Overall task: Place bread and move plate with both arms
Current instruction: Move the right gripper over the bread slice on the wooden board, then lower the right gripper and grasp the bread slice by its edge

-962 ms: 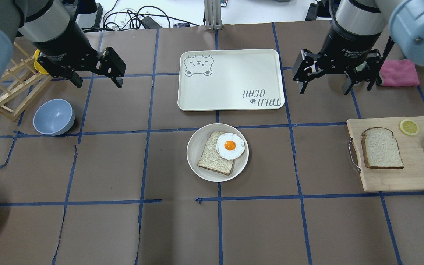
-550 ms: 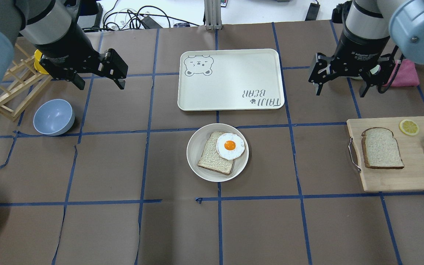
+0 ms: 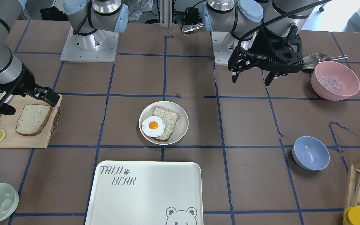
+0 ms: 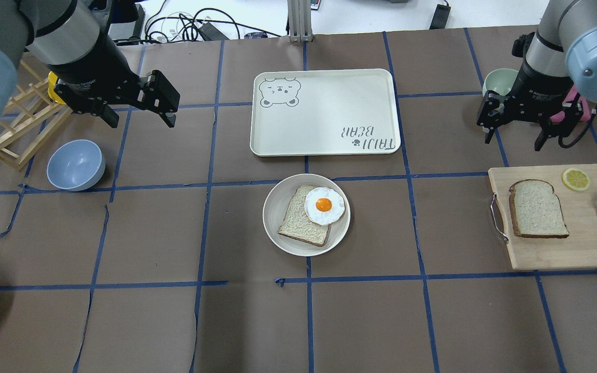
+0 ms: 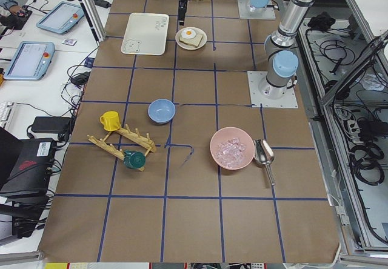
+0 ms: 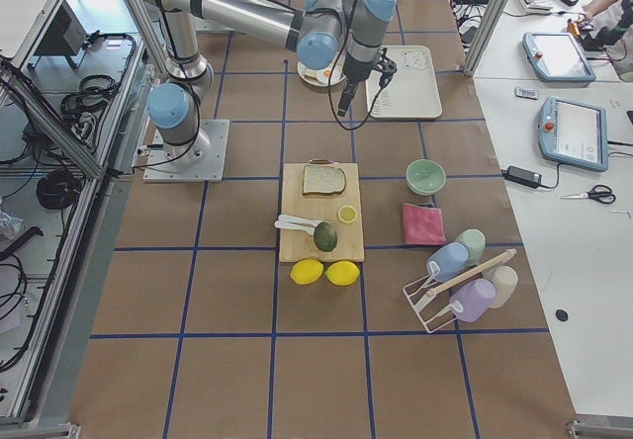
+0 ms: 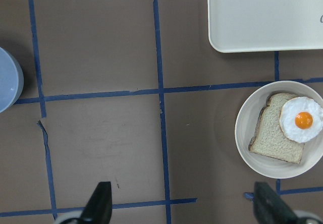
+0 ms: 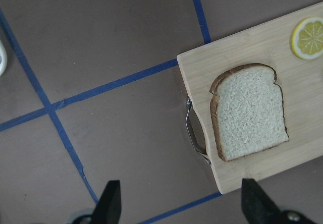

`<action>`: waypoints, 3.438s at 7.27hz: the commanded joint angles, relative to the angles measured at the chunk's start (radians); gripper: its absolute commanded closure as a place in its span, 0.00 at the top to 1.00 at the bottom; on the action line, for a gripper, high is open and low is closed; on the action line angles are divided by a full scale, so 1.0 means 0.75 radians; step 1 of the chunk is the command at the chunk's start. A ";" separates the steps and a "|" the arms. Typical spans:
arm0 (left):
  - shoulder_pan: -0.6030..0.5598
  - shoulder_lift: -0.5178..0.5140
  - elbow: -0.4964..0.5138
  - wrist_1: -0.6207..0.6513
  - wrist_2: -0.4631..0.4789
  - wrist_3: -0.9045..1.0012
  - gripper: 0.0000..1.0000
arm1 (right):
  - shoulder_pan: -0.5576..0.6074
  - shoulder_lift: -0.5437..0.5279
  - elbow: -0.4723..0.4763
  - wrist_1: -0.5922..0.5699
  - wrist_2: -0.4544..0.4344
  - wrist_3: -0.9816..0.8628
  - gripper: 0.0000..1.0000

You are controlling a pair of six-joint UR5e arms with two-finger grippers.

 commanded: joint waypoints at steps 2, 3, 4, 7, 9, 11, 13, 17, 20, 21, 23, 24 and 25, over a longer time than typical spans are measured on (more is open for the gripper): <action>0.000 0.001 -0.002 0.004 -0.005 0.000 1.00 | -0.079 0.177 0.061 -0.226 -0.003 0.011 0.82; 0.000 0.013 -0.002 -0.007 0.001 0.000 1.00 | -0.098 0.225 0.061 -0.242 -0.011 0.011 0.82; 0.000 0.025 -0.004 -0.013 0.007 0.000 1.00 | -0.128 0.264 0.061 -0.261 -0.013 0.009 0.76; 0.002 0.044 -0.049 -0.009 0.003 0.002 1.00 | -0.143 0.362 0.061 -0.334 -0.092 0.011 0.68; 0.002 0.042 -0.052 -0.005 -0.003 0.002 1.00 | -0.145 0.383 0.061 -0.332 -0.101 0.011 0.67; 0.002 0.042 -0.052 0.003 -0.005 0.002 1.00 | -0.157 0.383 0.063 -0.330 -0.103 0.017 0.63; 0.004 0.042 -0.052 0.003 -0.003 0.004 1.00 | -0.165 0.383 0.084 -0.322 -0.115 0.018 0.59; 0.004 0.042 -0.052 0.001 -0.003 0.006 1.00 | -0.167 0.381 0.106 -0.316 -0.121 0.028 0.22; 0.006 0.042 -0.052 0.003 -0.001 0.006 1.00 | -0.167 0.377 0.104 -0.294 -0.119 0.024 0.00; 0.006 0.042 -0.052 0.003 -0.001 0.006 1.00 | -0.167 0.370 0.104 -0.290 -0.117 0.022 0.00; 0.006 0.042 -0.052 0.001 -0.003 0.006 1.00 | -0.169 0.352 0.088 -0.234 -0.115 0.022 0.00; 0.006 0.042 -0.052 0.003 -0.001 0.006 1.00 | -0.167 0.322 0.072 -0.188 -0.111 0.022 0.00; 0.006 0.042 -0.052 0.001 -0.001 0.006 1.00 | -0.167 0.311 0.035 -0.131 -0.103 0.022 0.00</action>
